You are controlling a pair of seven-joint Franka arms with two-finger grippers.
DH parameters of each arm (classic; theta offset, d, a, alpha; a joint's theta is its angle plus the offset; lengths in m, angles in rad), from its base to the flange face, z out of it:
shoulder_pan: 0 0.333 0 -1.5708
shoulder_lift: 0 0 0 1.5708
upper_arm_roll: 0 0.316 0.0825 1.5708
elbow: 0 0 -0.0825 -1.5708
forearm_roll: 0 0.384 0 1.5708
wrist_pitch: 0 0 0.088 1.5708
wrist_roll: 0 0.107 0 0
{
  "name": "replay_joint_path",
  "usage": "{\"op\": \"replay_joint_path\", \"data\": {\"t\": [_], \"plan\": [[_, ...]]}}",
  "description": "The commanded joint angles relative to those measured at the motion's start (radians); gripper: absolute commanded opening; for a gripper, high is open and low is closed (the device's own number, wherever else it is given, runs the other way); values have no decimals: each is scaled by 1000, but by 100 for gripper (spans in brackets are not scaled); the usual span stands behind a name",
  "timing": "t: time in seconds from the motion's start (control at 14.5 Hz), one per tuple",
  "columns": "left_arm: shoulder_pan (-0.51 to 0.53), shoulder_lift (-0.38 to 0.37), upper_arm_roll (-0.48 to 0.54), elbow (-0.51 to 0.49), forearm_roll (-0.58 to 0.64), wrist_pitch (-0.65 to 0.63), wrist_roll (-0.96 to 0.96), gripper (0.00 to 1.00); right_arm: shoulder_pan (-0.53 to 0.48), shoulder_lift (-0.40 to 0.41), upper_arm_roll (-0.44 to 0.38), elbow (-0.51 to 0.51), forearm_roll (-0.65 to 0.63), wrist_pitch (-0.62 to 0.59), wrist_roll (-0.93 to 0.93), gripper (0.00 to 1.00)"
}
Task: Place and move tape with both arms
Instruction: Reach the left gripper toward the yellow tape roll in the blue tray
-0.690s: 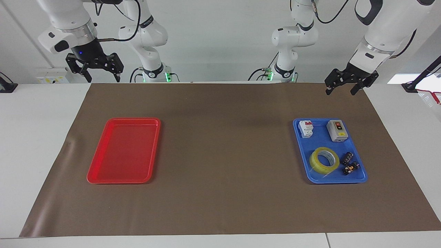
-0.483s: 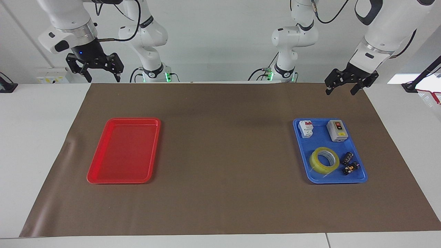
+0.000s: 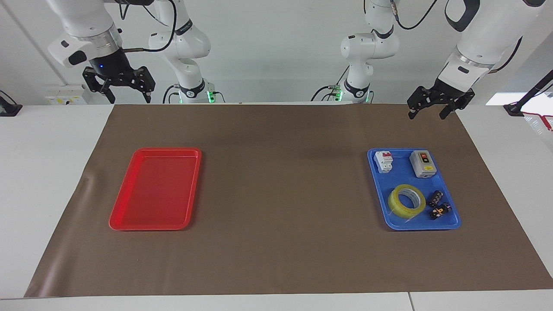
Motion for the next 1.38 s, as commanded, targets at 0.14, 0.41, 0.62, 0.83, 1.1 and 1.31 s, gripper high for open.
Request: {"op": "replay_joint_path", "data": {"t": [0.14, 0.41, 0.62, 0.83, 1.1, 1.31], "plan": [[10, -31, -2, -30, 1, 0, 19, 100, -9, -15, 7, -19, 0, 16, -15, 100], [10, -31, -2, -30, 1, 0, 19, 100, -11, -15, 7, -19, 0, 13, -16, 100], [10, -31, -2, -30, 1, 0, 19, 100, -9, -18, 7, -19, 0, 13, -15, 100], [6, -31, -2, -30, 1, -7, 13, 100, -6, -21, 7, -24, 1, 16, -15, 100], [12, -34, 0, -34, 1, -9, 34, 96, -8, -21, 7, -25, 1, 19, -12, 100], [16, -24, 1, -28, 1, 22, 42, 96, -8, -24, 7, -36, 1, 31, -7, 100]]}}
